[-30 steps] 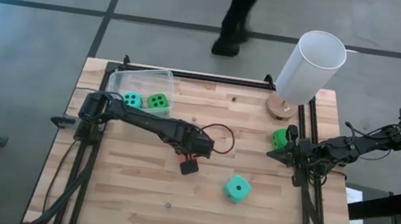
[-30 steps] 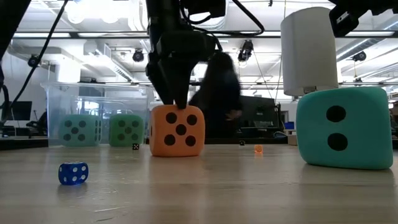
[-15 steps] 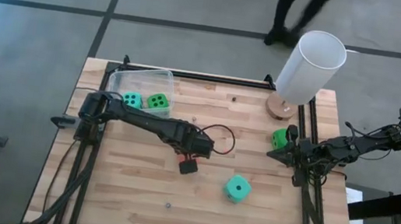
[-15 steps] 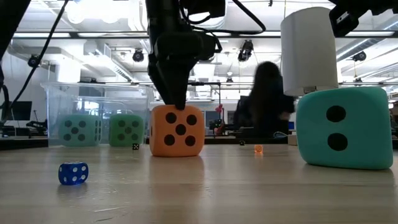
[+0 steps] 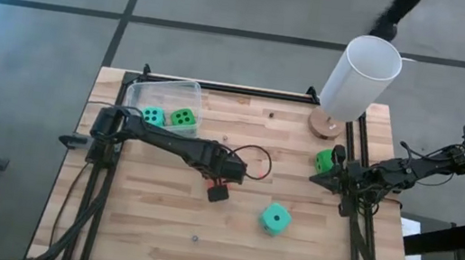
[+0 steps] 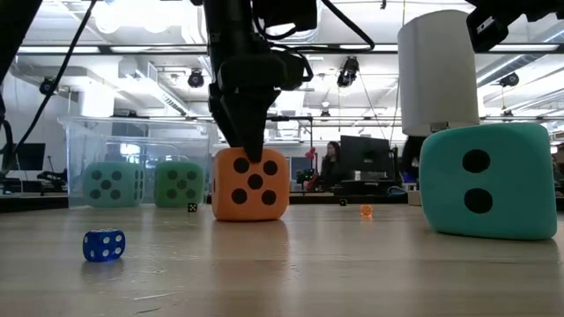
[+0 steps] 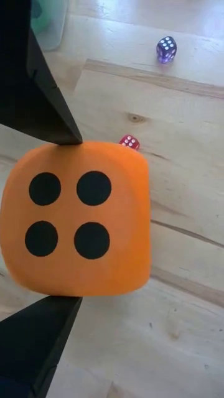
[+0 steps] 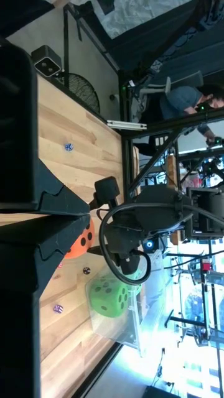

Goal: Pick & Place Dice
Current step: Put the orange large dice into the transparent bin

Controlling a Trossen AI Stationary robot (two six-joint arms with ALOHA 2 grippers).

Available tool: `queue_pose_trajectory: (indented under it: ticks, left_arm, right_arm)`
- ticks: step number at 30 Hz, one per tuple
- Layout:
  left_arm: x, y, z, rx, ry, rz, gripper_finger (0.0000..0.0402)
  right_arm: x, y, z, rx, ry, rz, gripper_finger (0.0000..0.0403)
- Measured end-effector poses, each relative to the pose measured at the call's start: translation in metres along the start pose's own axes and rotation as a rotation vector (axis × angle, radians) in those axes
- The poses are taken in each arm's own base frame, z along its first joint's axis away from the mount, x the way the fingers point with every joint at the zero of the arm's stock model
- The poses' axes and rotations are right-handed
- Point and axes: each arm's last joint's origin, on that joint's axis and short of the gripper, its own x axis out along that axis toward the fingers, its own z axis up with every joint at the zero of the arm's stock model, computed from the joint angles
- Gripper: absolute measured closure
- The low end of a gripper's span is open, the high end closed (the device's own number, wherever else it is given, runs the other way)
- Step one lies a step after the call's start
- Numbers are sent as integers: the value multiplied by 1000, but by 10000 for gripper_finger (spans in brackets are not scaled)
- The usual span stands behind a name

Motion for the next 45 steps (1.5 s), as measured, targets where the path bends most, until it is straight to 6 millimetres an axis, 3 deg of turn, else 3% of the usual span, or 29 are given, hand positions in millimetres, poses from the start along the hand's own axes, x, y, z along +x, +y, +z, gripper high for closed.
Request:
queue_pose_trajectory:
  ticks: [9,21,45]
  left_arm:
    - [-11,-11,2,18,-5,-78,2]
    - [-13,-9,1,44,15,-43,4]
    - [1,-10,3,60,37,-18,3]
  right_arm:
    - [0,0,0,0,0,0,394]
    - [0,0,0,0,0,0,394]
    - [0,0,0,0,0,0,394]
